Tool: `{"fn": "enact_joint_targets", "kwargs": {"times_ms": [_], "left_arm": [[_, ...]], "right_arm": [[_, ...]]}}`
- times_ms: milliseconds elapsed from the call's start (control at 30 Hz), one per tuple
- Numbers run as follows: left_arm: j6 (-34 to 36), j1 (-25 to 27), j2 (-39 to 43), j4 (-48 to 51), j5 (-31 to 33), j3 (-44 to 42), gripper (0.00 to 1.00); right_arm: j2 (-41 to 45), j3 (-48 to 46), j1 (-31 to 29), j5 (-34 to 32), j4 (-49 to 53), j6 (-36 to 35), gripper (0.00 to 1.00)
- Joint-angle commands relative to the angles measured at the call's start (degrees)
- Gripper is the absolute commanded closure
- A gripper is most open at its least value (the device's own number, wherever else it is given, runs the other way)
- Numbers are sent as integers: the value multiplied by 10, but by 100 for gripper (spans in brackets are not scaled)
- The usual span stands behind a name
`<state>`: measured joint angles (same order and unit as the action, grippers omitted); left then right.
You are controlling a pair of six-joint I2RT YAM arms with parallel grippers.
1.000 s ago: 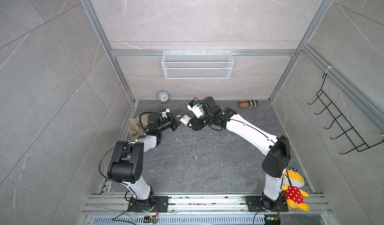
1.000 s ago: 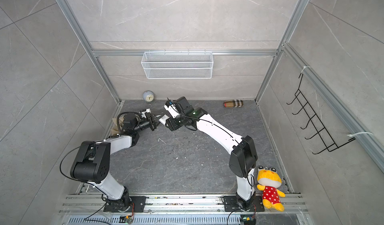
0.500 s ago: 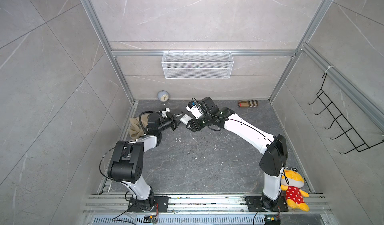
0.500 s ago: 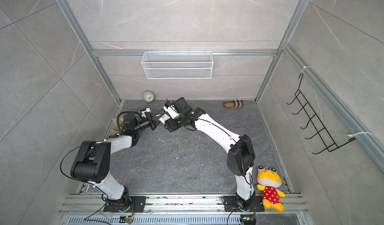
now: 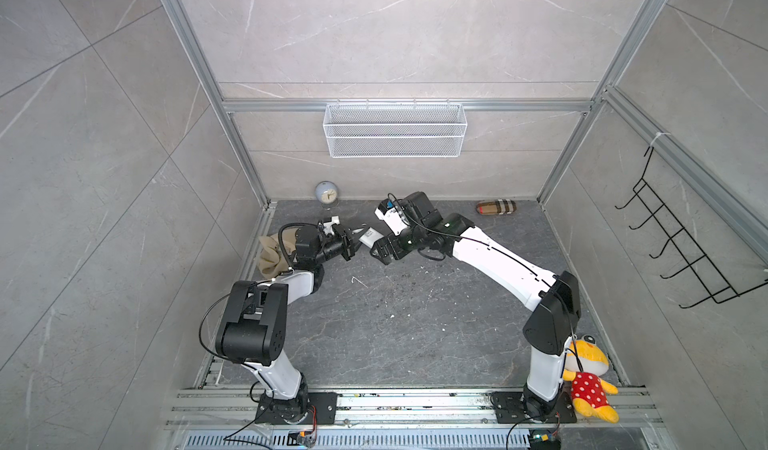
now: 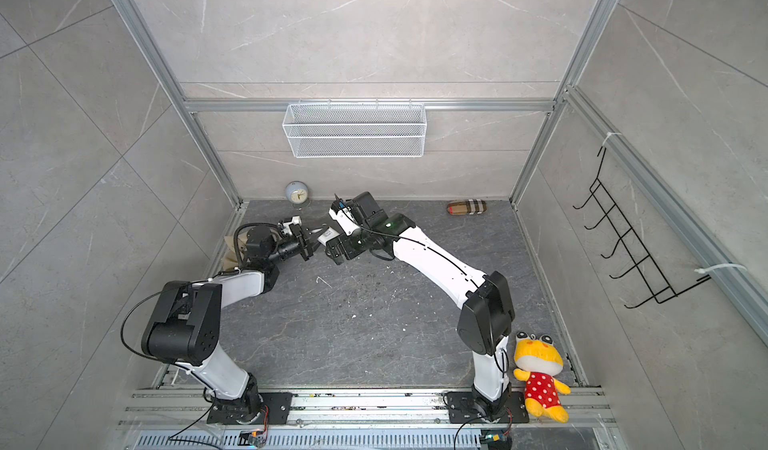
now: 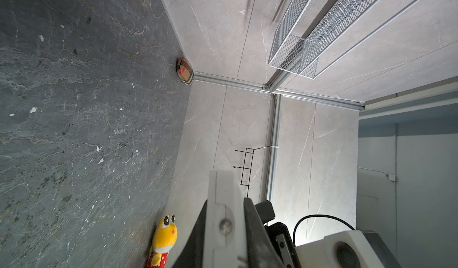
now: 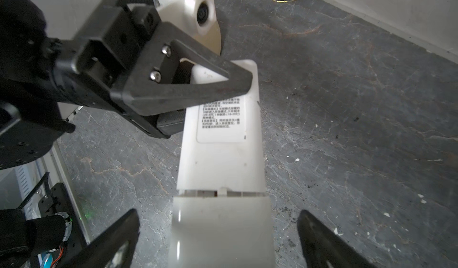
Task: Load the batteries into the remote control
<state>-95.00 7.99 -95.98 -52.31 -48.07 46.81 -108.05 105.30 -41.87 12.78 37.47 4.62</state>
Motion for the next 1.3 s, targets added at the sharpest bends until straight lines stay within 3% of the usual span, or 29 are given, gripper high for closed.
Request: {"fn": "enact_joint_targets", "kwargs": {"times_ms": [0,100,267,400,500,933,1267], "left_arm": [[3,-3,-4,-32,10,8,100],[2,-4,-11,-45,24,7,100],[-20,-3,-23,-83,54,2,100],[-37,-3,-29,-113,73,0,100],[-39,-3,-29,-113,77,3,100],[-38,-2,-31,-117,83,2,100],[-44,3,-37,-141,124,-4,100]], "right_arm": [[63,-23,27,-9,-4,23,1],[108,-76,61,6,-56,96,1],[171,-231,102,28,-228,338,1],[167,-324,108,56,-380,512,1],[125,-335,107,102,-462,596,1],[58,-345,83,109,-578,697,6],[34,-342,64,98,-612,732,29]]}}
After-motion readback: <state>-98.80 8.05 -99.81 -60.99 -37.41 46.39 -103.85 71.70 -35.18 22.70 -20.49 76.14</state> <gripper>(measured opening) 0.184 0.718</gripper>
